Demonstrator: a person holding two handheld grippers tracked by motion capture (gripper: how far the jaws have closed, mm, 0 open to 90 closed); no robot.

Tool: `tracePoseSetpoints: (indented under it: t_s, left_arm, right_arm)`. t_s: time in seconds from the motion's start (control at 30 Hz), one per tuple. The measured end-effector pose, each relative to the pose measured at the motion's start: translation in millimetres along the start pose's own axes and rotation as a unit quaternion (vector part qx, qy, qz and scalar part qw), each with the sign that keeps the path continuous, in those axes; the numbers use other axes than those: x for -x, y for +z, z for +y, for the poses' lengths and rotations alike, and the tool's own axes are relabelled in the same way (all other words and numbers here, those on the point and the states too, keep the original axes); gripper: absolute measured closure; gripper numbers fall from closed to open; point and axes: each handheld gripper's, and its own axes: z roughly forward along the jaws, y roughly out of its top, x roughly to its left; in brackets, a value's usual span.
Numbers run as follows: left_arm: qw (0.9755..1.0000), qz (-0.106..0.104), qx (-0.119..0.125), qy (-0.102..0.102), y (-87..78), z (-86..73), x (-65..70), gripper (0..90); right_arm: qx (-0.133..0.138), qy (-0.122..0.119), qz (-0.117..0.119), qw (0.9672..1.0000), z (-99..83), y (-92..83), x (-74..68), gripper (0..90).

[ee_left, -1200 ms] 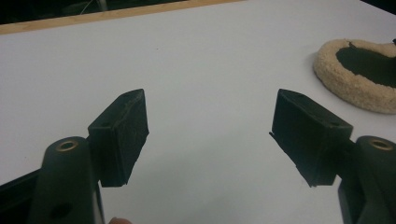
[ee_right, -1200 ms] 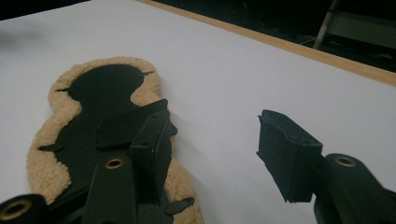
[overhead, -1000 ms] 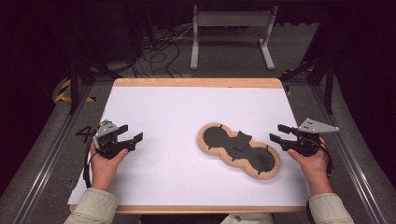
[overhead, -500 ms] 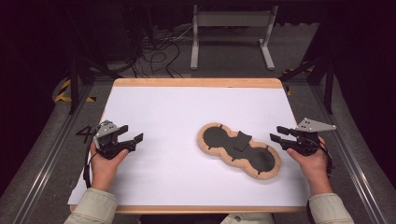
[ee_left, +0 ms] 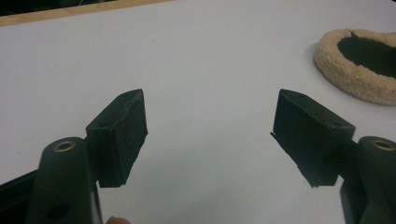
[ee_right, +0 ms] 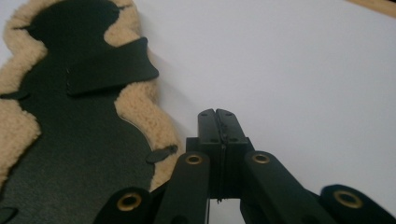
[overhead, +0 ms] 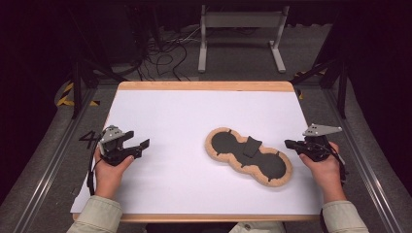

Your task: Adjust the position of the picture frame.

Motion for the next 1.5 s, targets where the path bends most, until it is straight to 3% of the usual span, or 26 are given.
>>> tracePoseSetpoints:
  t_s: [0.37,0.5,0.73,0.9,1.13,1.27,1.5]
  left_arm:
    - [1.0,-0.002,-0.008,0.002,0.6,-0.2,-0.1,26.4]
    - [0.9999,-0.003,-0.011,0.001,1.1,-0.3,0.6,26.2]
    - [0.9999,-0.003,-0.012,0.002,0.9,-0.1,0.9,26.0]
    - [0.9999,-0.006,-0.013,0.002,1.1,0.0,2.8,26.0]
    - [0.9998,-0.012,-0.012,-0.003,1.2,0.5,2.7,25.9]
    - [0.9998,-0.013,-0.011,-0.006,1.1,0.7,2.3,25.9]
    - [0.9998,-0.016,-0.007,-0.013,2.3,1.1,1.0,26.0]
  right_arm:
    - [-0.062,0.01,0.001,0.998,-4.6,10.4,2.9,90.0]
    - [-0.094,0.018,0.005,0.9954,-7.4,15.0,4.2,90.0]
    - [-0.117,0.021,0.016,0.9928,-9.7,18.1,4.0,90.0]
    - [-0.132,0.01,0.029,0.9907,-8.0,18.4,-0.8,90.0]
    - [-0.15,-0.004,0.024,0.9884,-4.4,17.1,-12.8,90.0]
    - [-0.155,-0.01,0.037,0.9872,-3.5,17.3,-20.8,90.0]
    - [-0.174,-0.031,0.064,0.9822,-0.5,19.4,-39.9,90.0]
